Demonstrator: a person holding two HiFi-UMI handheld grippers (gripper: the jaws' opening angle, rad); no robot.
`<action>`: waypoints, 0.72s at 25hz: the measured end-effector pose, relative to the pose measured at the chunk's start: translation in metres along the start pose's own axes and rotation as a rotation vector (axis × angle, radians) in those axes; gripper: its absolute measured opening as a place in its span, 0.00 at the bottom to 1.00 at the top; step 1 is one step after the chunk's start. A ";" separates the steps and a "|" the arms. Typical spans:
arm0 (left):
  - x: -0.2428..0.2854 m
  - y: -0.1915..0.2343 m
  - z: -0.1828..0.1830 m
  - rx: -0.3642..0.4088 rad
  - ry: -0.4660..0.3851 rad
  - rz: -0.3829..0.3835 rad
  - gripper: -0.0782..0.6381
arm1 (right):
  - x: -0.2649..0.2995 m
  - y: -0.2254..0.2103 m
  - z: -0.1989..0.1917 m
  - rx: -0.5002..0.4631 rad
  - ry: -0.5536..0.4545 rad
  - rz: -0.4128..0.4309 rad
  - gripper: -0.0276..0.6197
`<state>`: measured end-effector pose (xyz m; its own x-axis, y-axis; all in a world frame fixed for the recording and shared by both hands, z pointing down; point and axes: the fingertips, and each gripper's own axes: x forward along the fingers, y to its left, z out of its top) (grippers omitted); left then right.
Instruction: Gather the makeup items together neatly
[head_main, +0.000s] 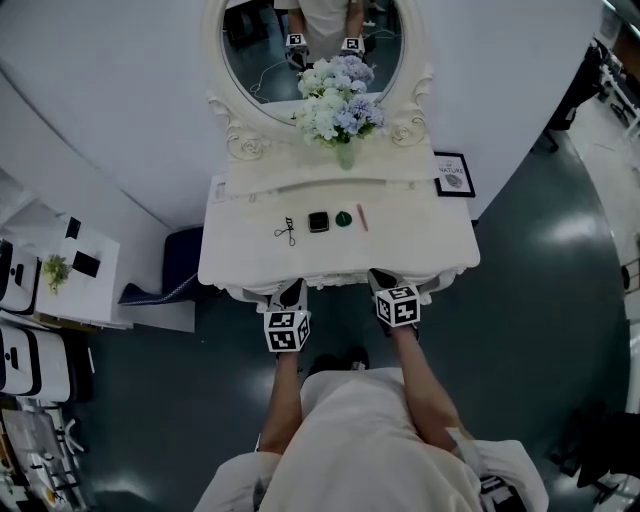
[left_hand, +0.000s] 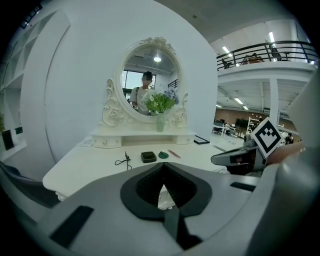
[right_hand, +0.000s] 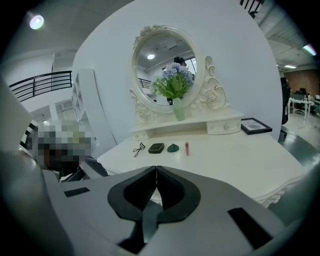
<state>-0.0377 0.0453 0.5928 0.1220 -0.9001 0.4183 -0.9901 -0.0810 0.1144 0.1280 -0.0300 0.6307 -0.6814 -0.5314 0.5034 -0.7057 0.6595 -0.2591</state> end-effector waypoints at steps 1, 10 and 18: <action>0.000 0.000 -0.001 -0.004 0.001 0.000 0.13 | -0.001 0.000 0.000 0.000 0.000 -0.001 0.11; 0.005 -0.004 0.002 -0.006 -0.008 -0.010 0.13 | -0.003 -0.006 0.000 0.005 -0.001 -0.007 0.11; 0.009 -0.003 -0.001 -0.009 -0.006 -0.019 0.13 | 0.000 -0.005 -0.004 -0.024 0.041 0.005 0.10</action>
<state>-0.0335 0.0377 0.5968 0.1407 -0.9008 0.4108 -0.9869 -0.0946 0.1307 0.1321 -0.0315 0.6354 -0.6757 -0.5062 0.5359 -0.6973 0.6748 -0.2418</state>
